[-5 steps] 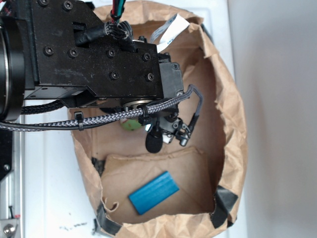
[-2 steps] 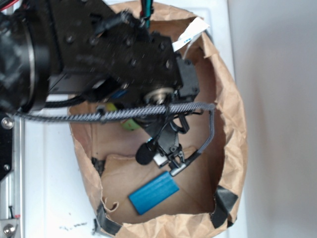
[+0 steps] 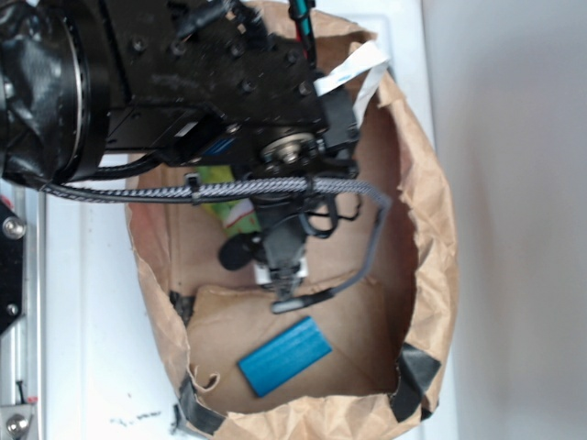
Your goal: Grab the green animal.
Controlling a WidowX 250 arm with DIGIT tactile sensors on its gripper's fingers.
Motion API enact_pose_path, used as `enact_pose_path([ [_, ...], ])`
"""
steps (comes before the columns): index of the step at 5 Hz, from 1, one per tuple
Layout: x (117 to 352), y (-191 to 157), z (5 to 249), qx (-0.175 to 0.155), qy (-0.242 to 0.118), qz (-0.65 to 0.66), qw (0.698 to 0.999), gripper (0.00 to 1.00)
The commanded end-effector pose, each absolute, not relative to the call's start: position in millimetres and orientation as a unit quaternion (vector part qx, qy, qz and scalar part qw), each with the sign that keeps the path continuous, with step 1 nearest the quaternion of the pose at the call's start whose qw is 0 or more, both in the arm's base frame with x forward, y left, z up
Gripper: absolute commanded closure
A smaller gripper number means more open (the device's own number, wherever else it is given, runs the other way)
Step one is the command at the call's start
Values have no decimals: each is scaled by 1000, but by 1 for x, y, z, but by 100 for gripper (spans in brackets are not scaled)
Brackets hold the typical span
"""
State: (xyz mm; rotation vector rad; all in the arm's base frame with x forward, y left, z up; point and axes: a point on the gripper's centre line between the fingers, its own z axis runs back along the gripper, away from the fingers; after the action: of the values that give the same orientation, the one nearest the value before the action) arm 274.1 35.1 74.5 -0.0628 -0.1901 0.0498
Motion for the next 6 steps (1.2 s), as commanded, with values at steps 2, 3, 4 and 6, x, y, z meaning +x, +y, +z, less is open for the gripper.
enact_pose_path([
  [2,281,45,91,-24,-130,15,991,0],
  [3,282,52,84,-45,-122,-71,989,0],
  [4,277,55,80,-48,-128,-107,985,0],
  [6,272,56,73,-43,-163,-210,963,0],
])
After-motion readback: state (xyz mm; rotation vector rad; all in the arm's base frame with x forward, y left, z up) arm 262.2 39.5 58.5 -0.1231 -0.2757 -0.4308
